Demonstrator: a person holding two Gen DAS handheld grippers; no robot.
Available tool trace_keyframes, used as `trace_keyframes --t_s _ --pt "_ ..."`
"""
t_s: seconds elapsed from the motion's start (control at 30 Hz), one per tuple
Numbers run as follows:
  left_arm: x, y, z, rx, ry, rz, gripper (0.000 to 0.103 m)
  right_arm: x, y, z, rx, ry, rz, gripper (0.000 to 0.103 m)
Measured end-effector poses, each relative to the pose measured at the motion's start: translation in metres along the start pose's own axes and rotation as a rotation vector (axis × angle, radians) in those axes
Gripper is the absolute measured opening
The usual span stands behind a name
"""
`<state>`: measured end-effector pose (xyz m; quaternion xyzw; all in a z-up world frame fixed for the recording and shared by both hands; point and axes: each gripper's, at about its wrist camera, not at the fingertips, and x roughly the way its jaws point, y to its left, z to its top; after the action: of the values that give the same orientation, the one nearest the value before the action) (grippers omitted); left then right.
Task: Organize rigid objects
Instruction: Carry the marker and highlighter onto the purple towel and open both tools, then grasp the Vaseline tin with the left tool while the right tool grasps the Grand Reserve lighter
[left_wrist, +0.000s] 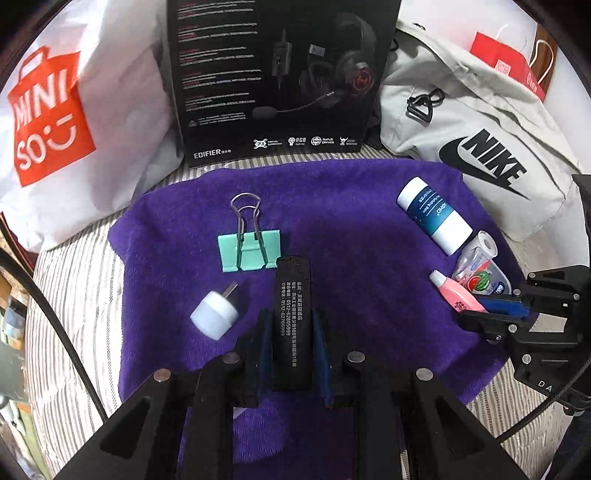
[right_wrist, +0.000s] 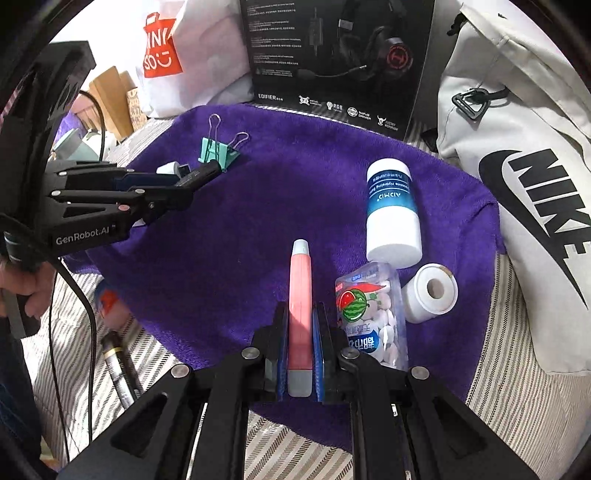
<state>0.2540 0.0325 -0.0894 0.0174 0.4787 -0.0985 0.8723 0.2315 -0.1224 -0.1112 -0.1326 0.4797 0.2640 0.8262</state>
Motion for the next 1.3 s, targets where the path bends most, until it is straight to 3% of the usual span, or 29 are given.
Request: trace_keyframes --t_s 0.57,0.77,0.9,1.07,1.13,1.2,1.3 --pt "0.016 -0.008 0.004 0.021 0.035 0.038 0.021 0.003 -0.003 -0.004 -0.040 -0.014 0.017 0.012" --pt "0.013 -0.008 0.001 0.001 0.041 0.007 0.034 -0.001 -0.006 -0.007 -0.023 0.010 0.038 0.016" --pt "0.011 -0.015 -0.003 0.019 0.051 0.013 0.038 -0.012 -0.009 -0.013 -0.003 0.008 0.033 0.030" --pt "-0.007 -0.019 -0.006 -0.001 0.035 0.013 0.042 -0.039 -0.011 -0.025 0.022 -0.031 0.005 0.040" --pt "-0.021 -0.021 -0.008 -0.002 0.014 0.019 0.048 -0.051 -0.011 -0.031 0.031 -0.047 -0.002 0.049" --pt "-0.037 -0.023 -0.015 0.007 -0.015 0.030 0.061 -0.066 -0.010 -0.041 0.046 -0.069 0.001 0.052" --pt "-0.060 -0.023 -0.035 0.000 -0.043 0.041 0.061 -0.085 -0.004 -0.058 0.063 -0.101 0.011 0.056"
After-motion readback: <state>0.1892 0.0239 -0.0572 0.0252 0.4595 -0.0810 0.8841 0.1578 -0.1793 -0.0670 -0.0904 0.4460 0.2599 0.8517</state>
